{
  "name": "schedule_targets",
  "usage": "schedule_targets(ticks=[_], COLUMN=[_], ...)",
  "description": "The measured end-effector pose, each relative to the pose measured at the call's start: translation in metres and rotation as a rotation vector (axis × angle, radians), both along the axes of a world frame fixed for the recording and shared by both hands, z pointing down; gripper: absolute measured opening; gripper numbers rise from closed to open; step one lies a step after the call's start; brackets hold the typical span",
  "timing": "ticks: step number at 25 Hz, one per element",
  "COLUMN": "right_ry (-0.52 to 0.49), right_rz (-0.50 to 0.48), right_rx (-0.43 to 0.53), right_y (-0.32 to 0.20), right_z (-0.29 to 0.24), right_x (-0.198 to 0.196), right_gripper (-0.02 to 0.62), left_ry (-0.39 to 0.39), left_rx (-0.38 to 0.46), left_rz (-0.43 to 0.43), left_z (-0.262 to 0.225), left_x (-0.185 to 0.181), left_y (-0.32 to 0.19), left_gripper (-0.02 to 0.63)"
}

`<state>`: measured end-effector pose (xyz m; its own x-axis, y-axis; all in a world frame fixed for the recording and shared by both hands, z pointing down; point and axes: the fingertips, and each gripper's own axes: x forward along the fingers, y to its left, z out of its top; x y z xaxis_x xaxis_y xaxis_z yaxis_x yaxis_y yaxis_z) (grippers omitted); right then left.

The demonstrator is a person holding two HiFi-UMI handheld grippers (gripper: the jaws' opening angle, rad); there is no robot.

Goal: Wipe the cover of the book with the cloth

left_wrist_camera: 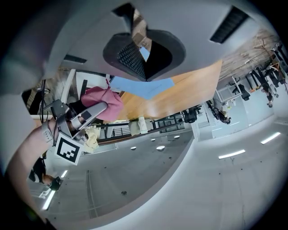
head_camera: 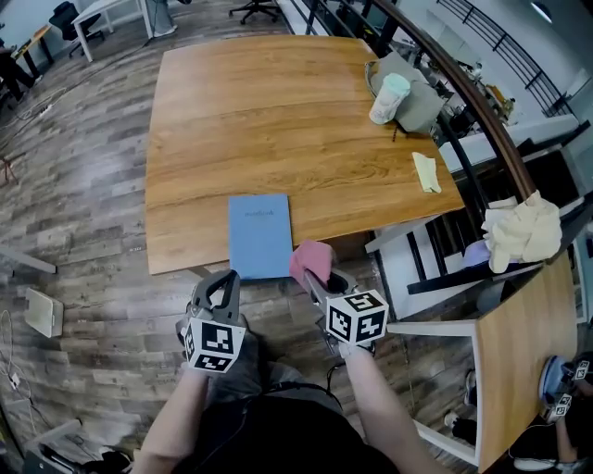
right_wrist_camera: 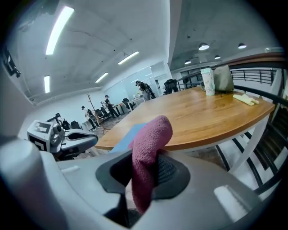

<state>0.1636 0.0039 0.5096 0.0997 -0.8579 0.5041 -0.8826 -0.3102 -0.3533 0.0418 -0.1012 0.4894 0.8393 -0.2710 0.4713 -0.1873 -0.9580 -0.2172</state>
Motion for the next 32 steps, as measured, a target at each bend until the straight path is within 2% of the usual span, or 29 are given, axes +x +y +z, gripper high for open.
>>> schedule_targets(ticks=[6,13,20,25,32], right_ry=[0.058,0.132,0.235,0.306,0.381], right_rz=[-0.035,-0.042,-0.044,-0.048,-0.046], right_rx=[0.088,0.149,0.219,0.284,0.388], right_y=[0.025,0.053,0.066,0.069,0.073], right_z=[-0.030,-0.063,-0.110,-0.145,-0.195], right_x=[-0.011,-0.015,-0.015,-0.017,-0.024], right_gripper=[0.092,0.091,0.091,0.091,0.091], left_ry=[0.034,0.154,0.317,0.406,0.456], left_rx=[-0.004,-0.027,-0.044,-0.042,-0.034], left_rz=[-0.039,-0.125,-0.121,-0.127,-0.145], left_z=[-0.015,-0.049,-0.100,-0.137,-0.173], left_x=[-0.012,-0.018,-0.016,-0.021,-0.030], left_y=[0.024,0.028,0.034,0.034,0.033], left_gripper=[-0.003,-0.003,-0.003,-0.003,-0.003])
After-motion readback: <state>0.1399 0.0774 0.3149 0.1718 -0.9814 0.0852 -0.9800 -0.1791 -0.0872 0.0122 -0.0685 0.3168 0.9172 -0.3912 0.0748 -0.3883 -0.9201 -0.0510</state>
